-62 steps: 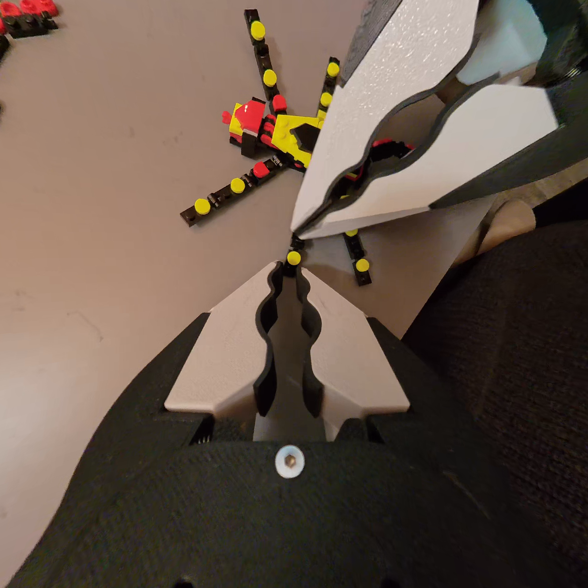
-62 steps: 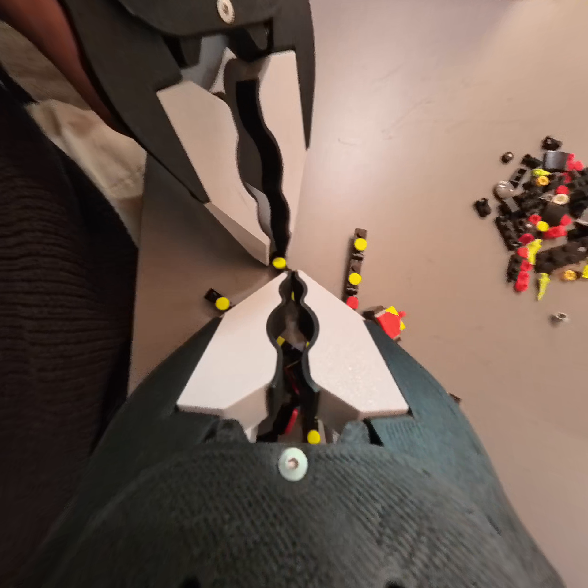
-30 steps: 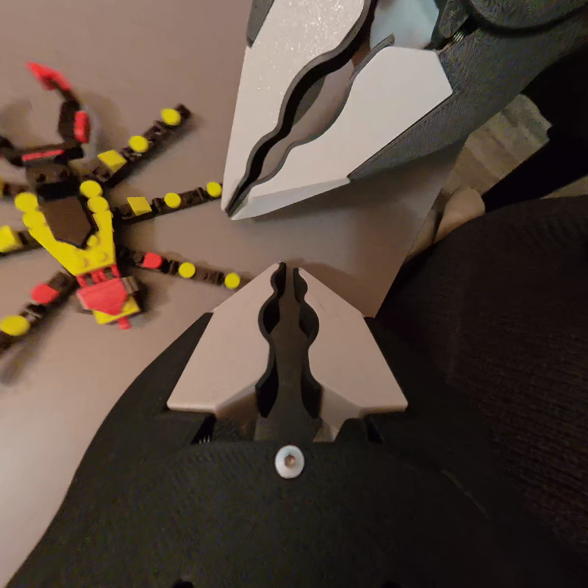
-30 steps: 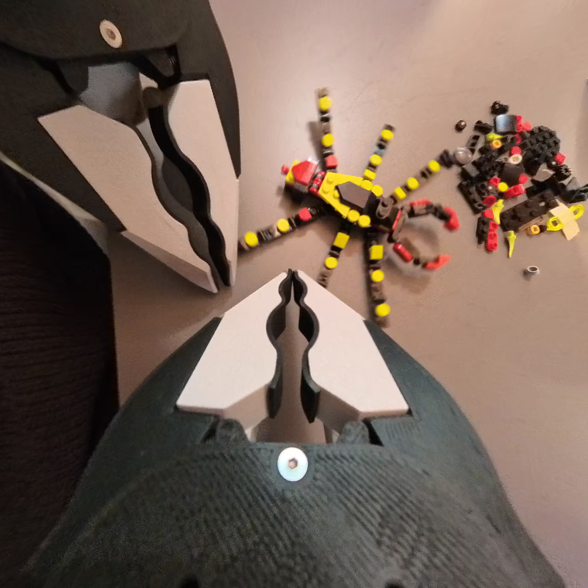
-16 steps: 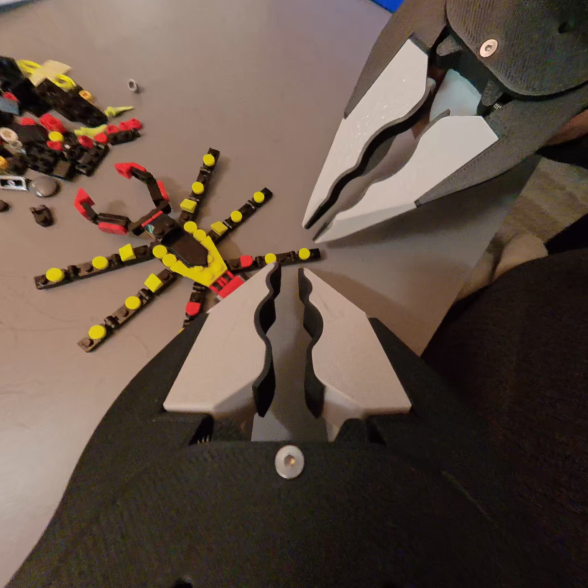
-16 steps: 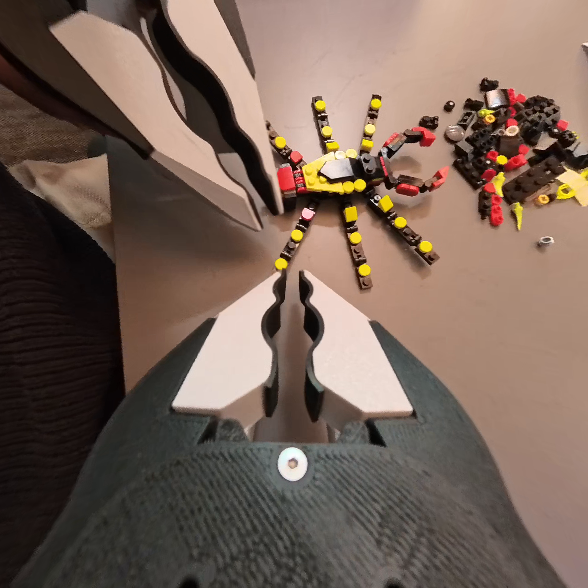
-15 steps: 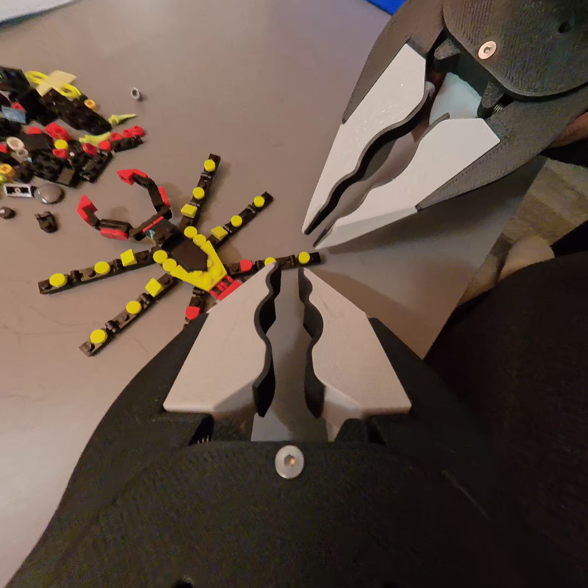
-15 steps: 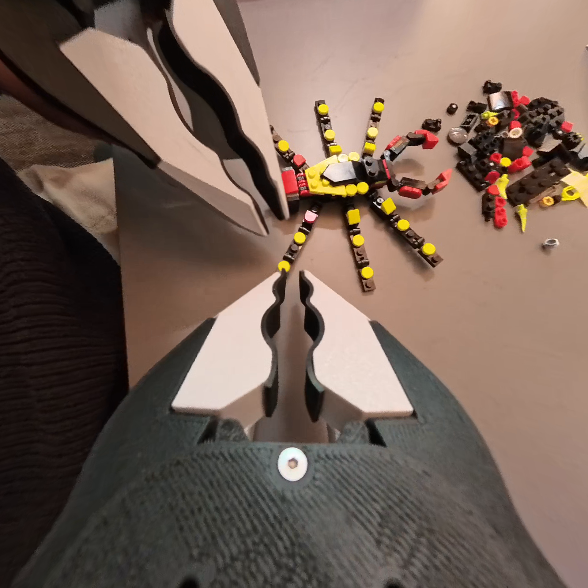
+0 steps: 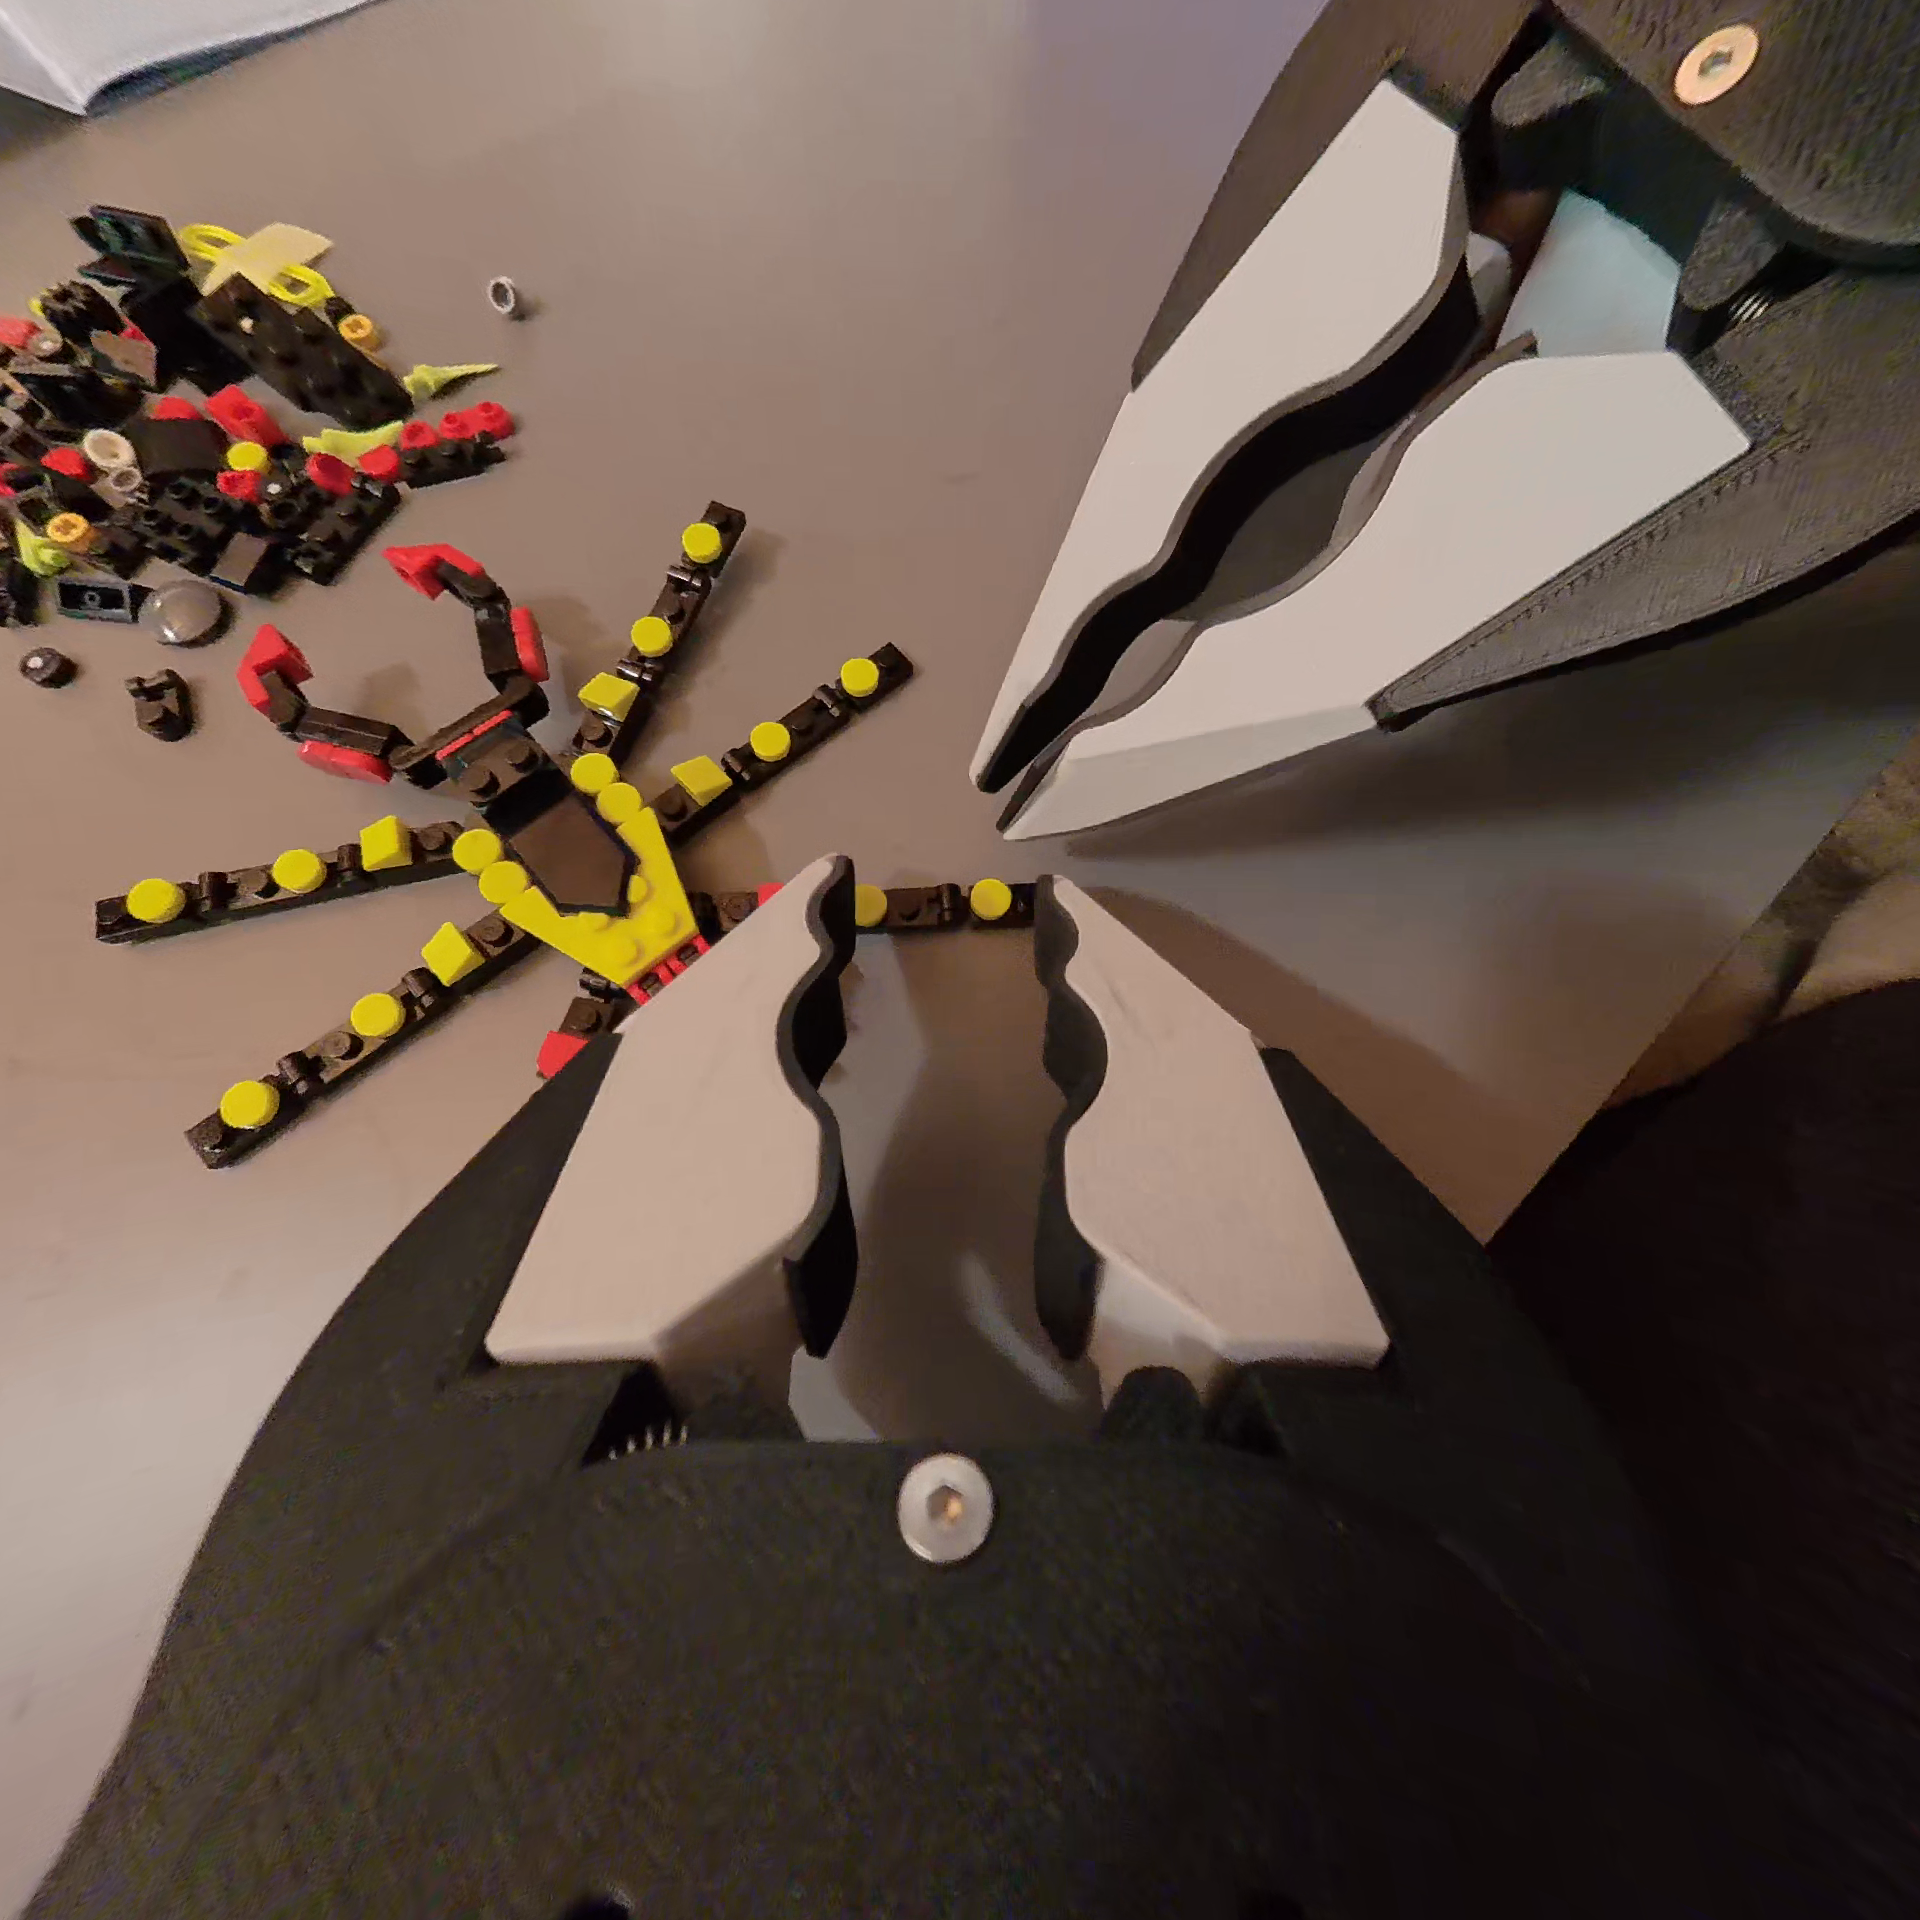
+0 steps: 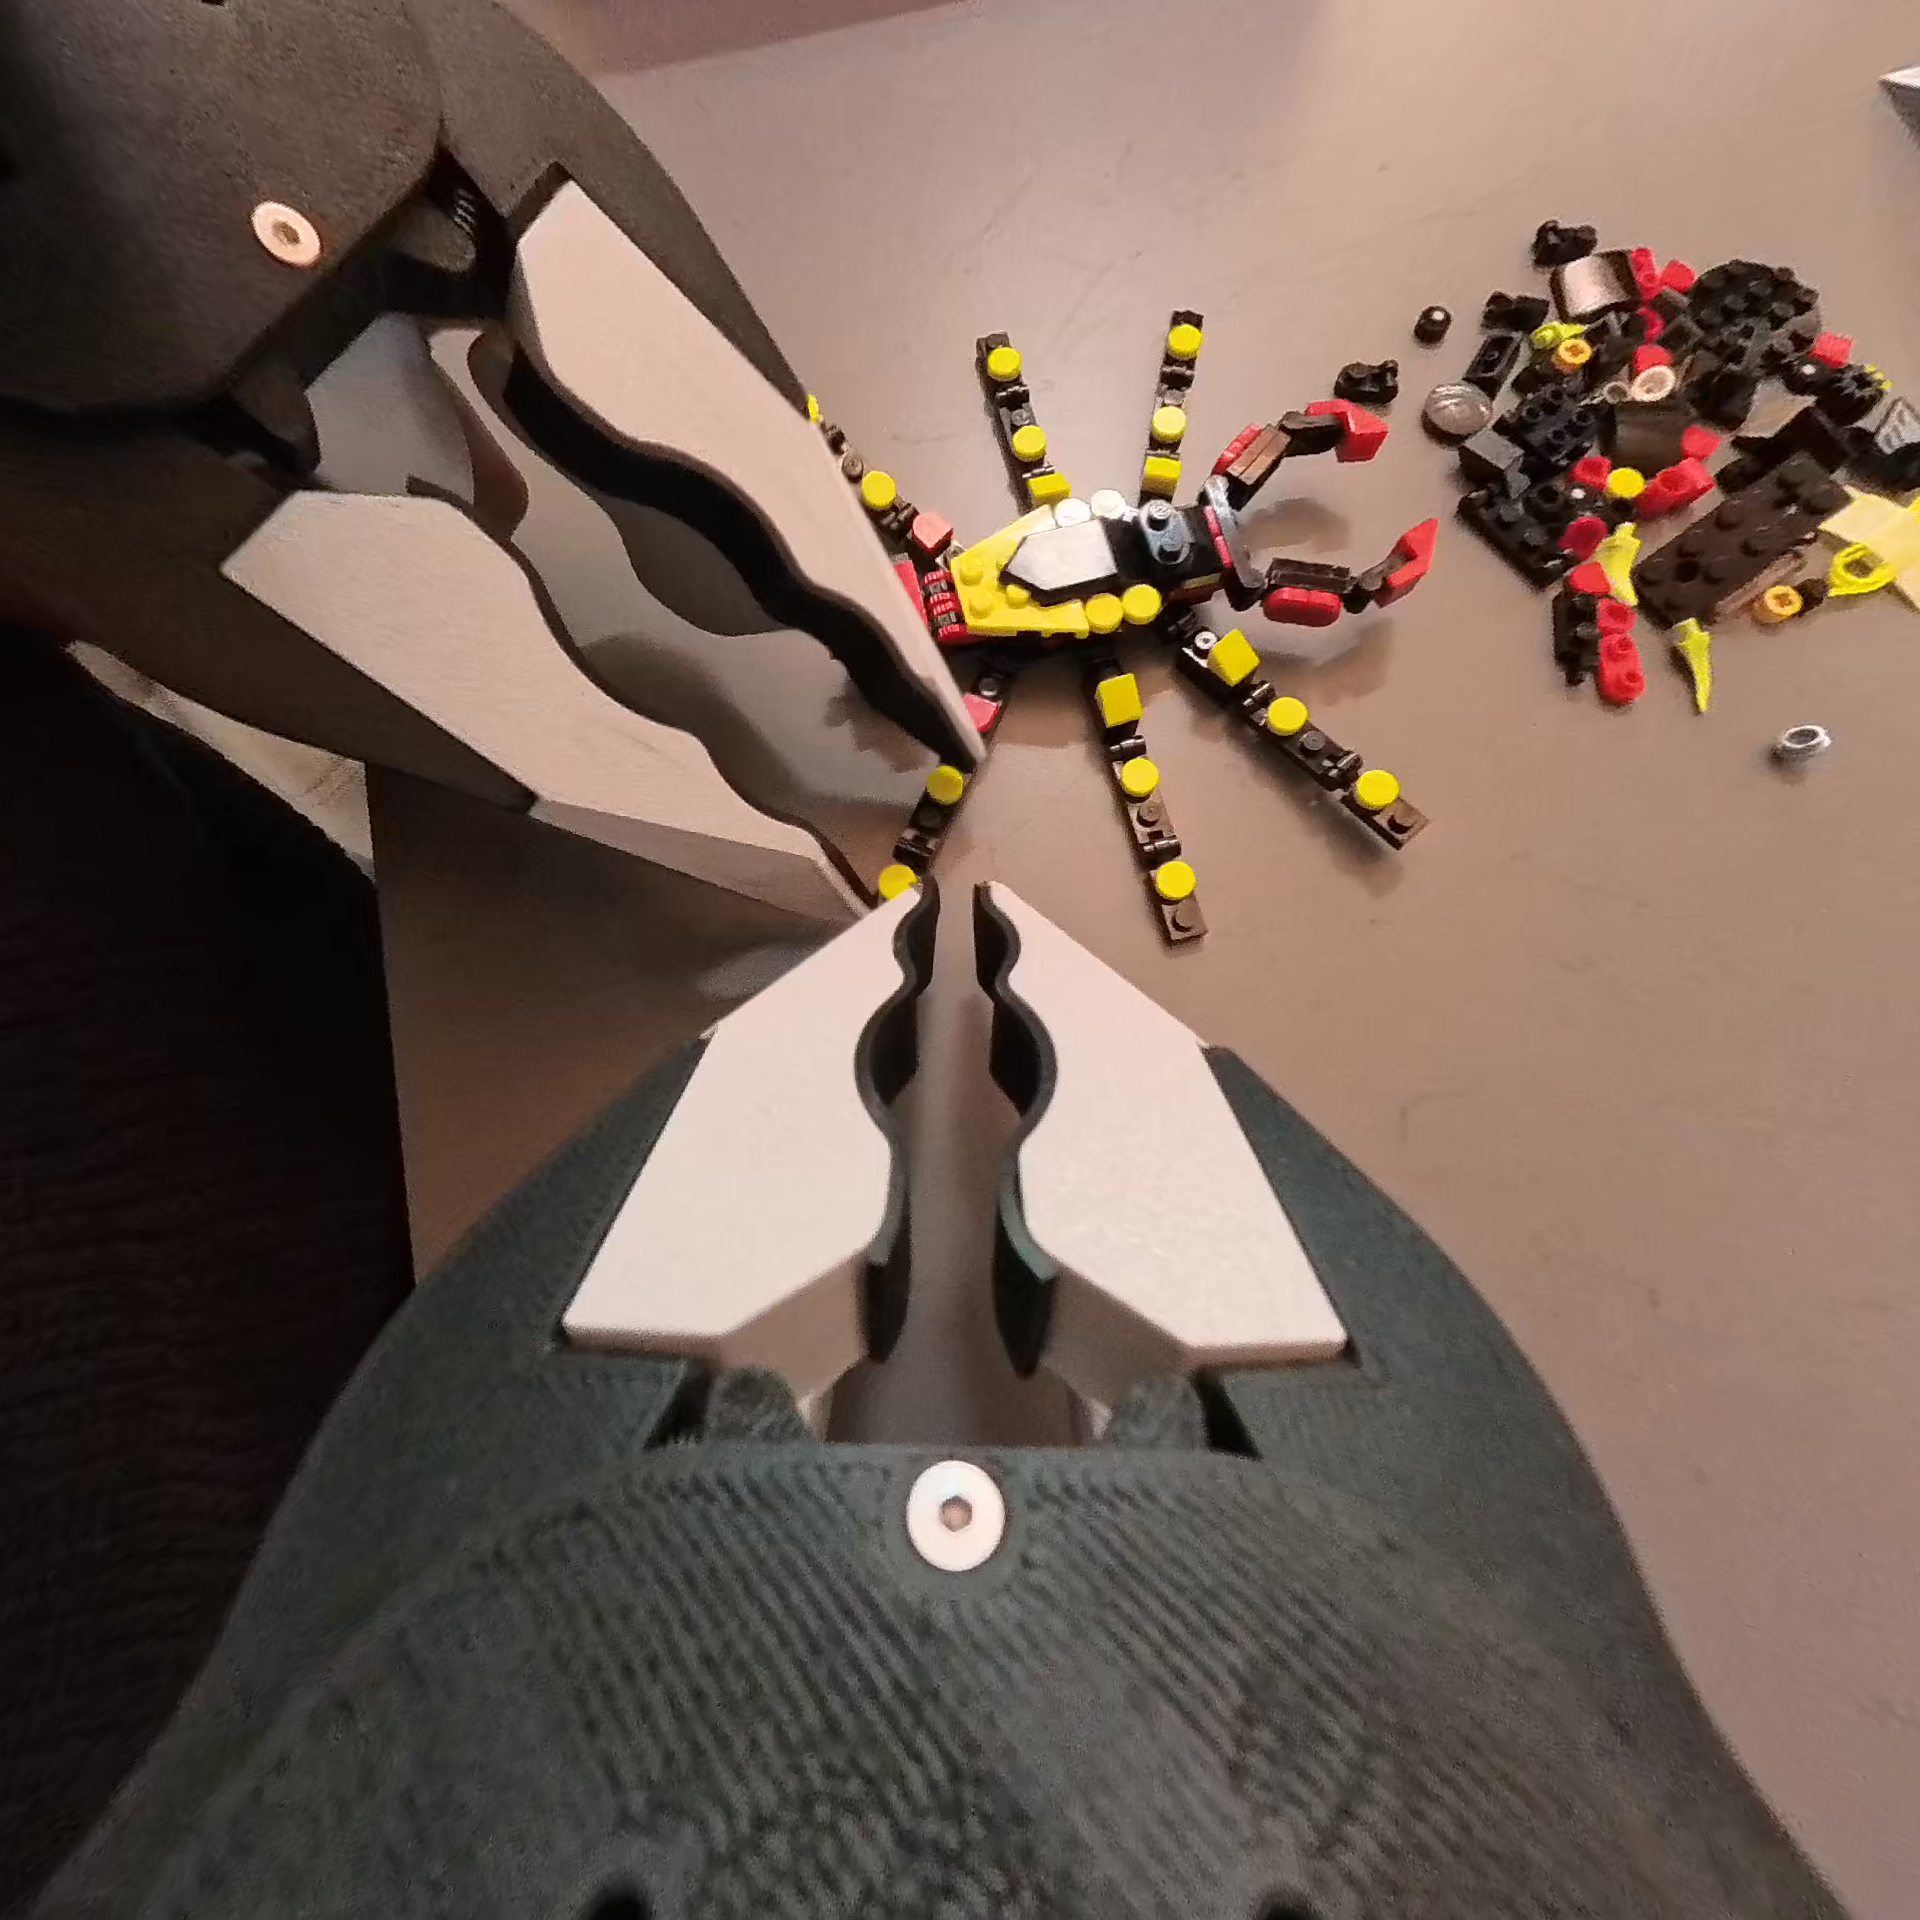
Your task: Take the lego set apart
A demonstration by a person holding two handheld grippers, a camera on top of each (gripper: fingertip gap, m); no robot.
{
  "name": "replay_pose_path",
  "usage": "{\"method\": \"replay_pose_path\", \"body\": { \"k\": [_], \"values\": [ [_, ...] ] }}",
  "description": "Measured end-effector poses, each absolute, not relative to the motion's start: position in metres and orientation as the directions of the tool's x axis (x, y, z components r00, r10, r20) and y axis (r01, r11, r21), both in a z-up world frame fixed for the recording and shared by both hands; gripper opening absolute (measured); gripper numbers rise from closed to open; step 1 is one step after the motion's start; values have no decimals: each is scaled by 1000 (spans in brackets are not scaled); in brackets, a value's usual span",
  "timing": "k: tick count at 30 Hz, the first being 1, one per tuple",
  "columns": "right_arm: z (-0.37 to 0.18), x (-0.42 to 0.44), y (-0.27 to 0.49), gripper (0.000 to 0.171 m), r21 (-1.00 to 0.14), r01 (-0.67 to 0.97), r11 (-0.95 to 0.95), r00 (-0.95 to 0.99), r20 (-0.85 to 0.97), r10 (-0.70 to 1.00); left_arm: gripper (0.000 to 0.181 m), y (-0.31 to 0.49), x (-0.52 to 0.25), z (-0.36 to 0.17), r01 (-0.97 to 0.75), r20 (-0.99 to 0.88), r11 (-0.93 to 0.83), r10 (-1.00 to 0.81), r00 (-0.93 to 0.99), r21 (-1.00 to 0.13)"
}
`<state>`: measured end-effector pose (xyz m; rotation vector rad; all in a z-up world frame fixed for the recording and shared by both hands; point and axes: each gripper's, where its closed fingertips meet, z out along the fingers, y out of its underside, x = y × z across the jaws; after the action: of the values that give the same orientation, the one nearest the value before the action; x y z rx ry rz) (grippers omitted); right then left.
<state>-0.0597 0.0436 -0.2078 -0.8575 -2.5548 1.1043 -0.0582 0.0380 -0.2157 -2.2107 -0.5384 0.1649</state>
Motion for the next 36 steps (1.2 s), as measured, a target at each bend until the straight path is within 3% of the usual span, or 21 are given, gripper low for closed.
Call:
{"method": "replay_pose_path", "body": {
  "k": [17, 24, 29, 36],
  "values": [
    [-212, -59, 33, 4, -708, 293, 643, -888, 49, 458, 36, 37, -59, -223, 344, 64, -586, 445, 893, -734],
    [-215, -56, 30, 6, -708, 253, 660, -949, -47, 313, 36, 36, -59, -223, 342, 60, -588, 445, 893, -733],
    [-205, -51, 31, 7, -768, 213, 604, -975, -124, 187, 32, 34, -56, -223, 318, 71, -603, 397, 915, -732],
    [-208, -78, 53, 5, -737, 218, 640, -946, 1, 324, 29, 25, -46, -221, 287, 147, -629, 266, 953, -723]
  ]
}}
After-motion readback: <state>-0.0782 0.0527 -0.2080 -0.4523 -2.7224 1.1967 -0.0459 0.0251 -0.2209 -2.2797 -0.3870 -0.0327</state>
